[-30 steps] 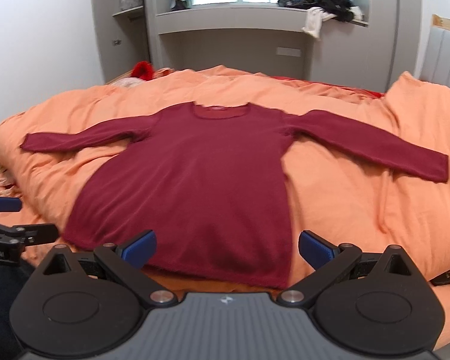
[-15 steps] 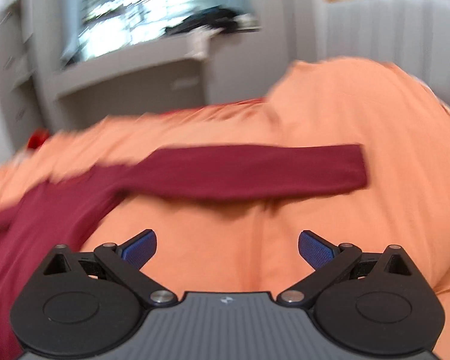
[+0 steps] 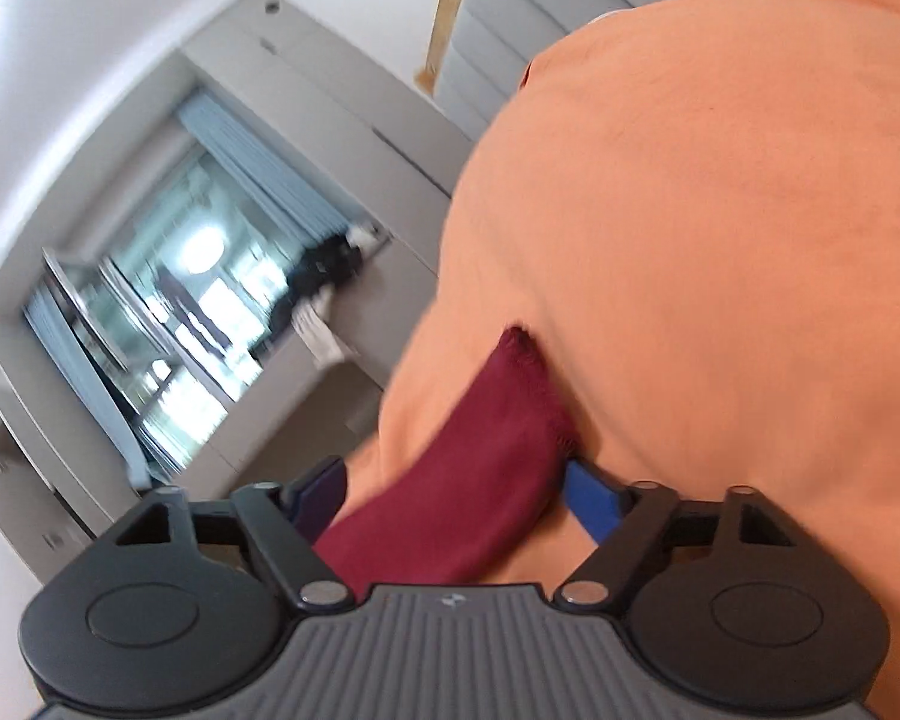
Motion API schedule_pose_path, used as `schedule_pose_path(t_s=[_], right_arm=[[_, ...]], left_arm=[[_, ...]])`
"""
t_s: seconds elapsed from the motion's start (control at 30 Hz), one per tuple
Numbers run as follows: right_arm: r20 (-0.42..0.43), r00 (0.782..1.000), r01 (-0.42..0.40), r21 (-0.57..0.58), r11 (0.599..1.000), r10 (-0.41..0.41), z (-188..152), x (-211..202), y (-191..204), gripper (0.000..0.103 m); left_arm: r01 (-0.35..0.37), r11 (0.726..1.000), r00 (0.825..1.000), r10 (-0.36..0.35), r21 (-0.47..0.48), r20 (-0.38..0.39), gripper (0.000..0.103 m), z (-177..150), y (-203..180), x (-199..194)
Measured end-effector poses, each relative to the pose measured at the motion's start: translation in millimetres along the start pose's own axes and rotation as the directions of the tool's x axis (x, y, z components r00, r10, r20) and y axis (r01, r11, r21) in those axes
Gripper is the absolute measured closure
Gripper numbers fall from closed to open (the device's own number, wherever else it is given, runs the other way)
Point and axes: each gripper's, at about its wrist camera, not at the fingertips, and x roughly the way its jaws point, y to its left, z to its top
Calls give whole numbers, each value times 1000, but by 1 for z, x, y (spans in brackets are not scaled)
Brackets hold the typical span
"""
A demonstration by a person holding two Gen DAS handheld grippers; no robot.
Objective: Fold small clothes
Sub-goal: 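Grasp the cuff of one dark red sleeve with the right tool and lift, then carry the held sleeve across the shirt body and open the right tool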
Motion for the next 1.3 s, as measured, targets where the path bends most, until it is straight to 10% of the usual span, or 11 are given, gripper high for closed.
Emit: schedule_pose_path(t_s=[0.23,0.67,0.97,1.3], right_arm=[[16,1000,20,59,998,-21,17,18,-23,90],[-162,982,7,-466,885,-93,-44,10,234,96],[-374,924,-296,-560,774,83,-207,54,456,96],[-661,751,-454,-533,714,-16,-469,93,525,96]], left_arm=[[-30,999,999,30,-20,22,0,6,12,-3],[-50,984,989,73,-173,132,1,1,86,-21],[-175,921,944,257,-349,207,1,-23,166,-46],[-242,855,933,335,-458,132,1,-46,225,-54]])
